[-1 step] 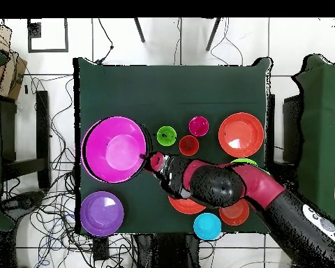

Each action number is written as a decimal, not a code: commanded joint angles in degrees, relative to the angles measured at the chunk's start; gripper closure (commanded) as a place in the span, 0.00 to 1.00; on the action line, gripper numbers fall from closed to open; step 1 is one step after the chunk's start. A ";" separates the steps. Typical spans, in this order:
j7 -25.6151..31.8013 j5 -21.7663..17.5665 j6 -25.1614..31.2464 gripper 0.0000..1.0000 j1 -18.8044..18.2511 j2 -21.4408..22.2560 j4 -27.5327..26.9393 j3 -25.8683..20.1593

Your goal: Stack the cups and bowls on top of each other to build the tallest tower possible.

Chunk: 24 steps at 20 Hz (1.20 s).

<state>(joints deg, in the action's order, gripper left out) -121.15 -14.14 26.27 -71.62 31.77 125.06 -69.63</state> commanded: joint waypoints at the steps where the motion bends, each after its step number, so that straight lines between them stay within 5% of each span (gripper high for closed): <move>1: 12.90 -2.24 8.72 1.00 -0.18 -5.93 -6.53 -0.84; 24: 16.69 -5.13 19.44 1.00 -3.14 -10.46 -13.84 -1.95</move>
<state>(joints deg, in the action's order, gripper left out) -121.14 -15.73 39.35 -75.05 23.44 115.80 -71.46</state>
